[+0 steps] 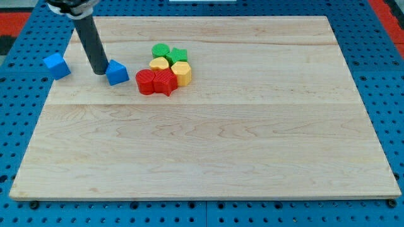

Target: Push the blue blocks into the group of blocks

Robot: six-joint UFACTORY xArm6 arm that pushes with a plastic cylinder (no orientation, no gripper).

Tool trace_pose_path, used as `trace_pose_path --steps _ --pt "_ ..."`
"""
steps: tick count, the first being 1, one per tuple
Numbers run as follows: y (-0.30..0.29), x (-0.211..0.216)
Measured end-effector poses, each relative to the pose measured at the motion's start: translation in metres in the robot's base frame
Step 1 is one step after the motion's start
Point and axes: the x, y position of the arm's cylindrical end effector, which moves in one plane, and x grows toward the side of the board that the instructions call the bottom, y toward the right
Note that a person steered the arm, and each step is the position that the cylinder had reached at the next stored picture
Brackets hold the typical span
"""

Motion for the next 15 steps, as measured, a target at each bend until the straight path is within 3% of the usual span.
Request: trace_pose_path --steps 2,4,5,6,7,8,10,12,13,15 --pt "0.008 0.001" --pt "-0.112 0.073" --pt "-0.113 0.071" --pt "-0.113 -0.003" --pt "-0.113 -0.036" --pt "-0.112 -0.052" --pt "-0.015 -0.075" --pt "0.035 -0.141" --pt "0.04 -0.111" --pt "-0.024 -0.112"
